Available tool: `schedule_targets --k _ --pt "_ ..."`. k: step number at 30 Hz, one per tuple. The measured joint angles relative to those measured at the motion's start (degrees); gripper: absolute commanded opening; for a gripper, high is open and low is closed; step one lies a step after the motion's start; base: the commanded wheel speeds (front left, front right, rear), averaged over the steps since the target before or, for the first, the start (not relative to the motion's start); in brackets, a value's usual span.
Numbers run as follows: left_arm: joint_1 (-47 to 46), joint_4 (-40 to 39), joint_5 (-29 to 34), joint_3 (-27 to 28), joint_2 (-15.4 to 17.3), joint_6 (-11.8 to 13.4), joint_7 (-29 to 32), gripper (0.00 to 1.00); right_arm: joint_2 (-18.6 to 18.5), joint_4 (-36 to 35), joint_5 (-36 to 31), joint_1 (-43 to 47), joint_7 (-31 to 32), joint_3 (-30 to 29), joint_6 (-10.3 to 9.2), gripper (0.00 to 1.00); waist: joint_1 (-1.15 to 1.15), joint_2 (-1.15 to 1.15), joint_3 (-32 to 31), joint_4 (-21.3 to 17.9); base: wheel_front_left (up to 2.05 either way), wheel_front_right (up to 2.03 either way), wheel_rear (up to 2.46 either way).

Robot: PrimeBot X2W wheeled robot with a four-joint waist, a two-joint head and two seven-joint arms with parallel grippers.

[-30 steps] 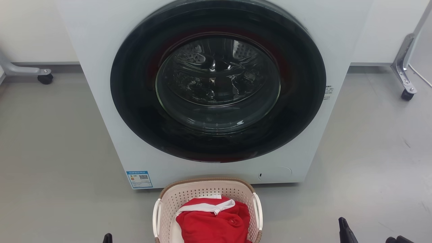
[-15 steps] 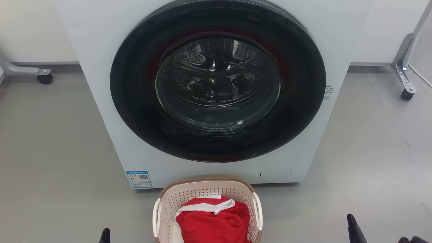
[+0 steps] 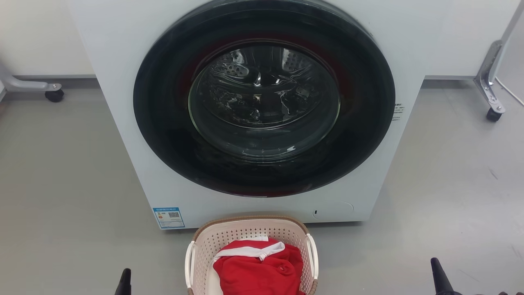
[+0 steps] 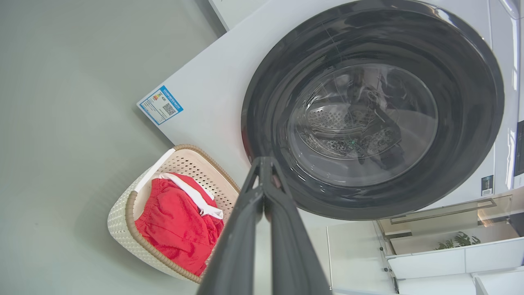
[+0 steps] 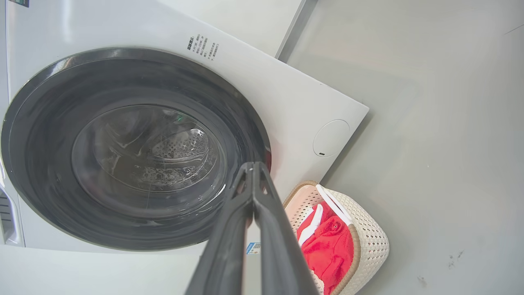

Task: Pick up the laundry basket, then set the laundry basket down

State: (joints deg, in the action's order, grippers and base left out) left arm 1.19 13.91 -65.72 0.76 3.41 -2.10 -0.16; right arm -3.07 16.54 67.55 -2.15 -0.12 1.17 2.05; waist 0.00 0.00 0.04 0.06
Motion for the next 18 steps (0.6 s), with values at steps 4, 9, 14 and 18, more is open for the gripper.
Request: schedule_targets --k 4,9,14,18 --pt "-0.38 0.37 -3.14 0.52 -0.07 -0.53 0.67 0.0 0.05 0.1 2.83 -0.86 0.65 -1.07 0.55 0.0 0.0 0.0 0.01 -0.01 0.0 0.0 0.0" --pt "-1.41 0.71 -6.91 1.07 -0.18 -1.45 1.68 0.0 0.12 0.18 6.42 -0.98 1.72 -2.38 1.23 0.0 0.0 0.0 0.02 -0.02 0.0 0.0 0.0" --pt "-2.31 1.08 -10.69 1.9 -0.32 -2.01 2.87 0.0 0.22 0.27 10.03 -1.09 2.66 -3.67 2.01 0.0 0.0 0.0 0.03 -0.03 0.0 0.0 0.0" --pt "-2.69 1.71 -13.84 2.4 -0.35 -2.53 3.61 0.0 0.3 0.35 13.02 -1.46 3.6 -4.75 2.52 0.0 0.0 0.0 0.03 -0.04 0.0 0.0 0.0"
